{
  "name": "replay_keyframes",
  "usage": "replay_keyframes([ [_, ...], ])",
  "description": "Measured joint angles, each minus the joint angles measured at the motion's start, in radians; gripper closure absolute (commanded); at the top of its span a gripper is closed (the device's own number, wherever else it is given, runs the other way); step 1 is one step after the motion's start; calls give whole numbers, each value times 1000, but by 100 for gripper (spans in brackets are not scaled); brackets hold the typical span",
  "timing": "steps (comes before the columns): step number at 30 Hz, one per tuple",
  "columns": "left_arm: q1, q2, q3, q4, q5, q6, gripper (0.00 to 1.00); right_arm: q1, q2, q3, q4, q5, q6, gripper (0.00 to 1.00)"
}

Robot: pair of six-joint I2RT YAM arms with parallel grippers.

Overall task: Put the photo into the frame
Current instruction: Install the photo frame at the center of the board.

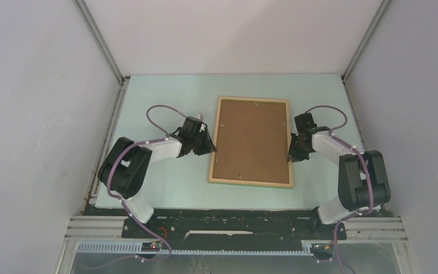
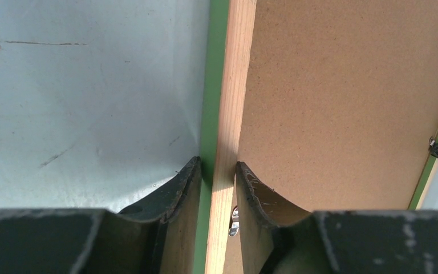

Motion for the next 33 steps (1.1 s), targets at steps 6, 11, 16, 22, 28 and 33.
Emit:
replay_keyframes([
  [6, 0, 1, 0, 0, 4, 6, 67, 3, 2, 2, -1, -1, -21, 86],
  [11, 0, 1, 0, 0, 6, 9, 68, 3, -4, 3, -8, -4, -6, 44],
  [16, 0, 1, 0, 0, 7, 16, 69, -6, -40, 40, -24, -23, 3, 36],
  [22, 0, 1, 0, 1, 11, 17, 69, -29, 33, 204, -20, -29, 0, 35],
  [28, 0, 1, 0, 1, 13, 17, 69, -60, 208, 377, -19, -26, -20, 39],
  [33, 0, 1, 0, 1, 14, 17, 70, -68, 312, 487, -24, -25, -35, 48],
])
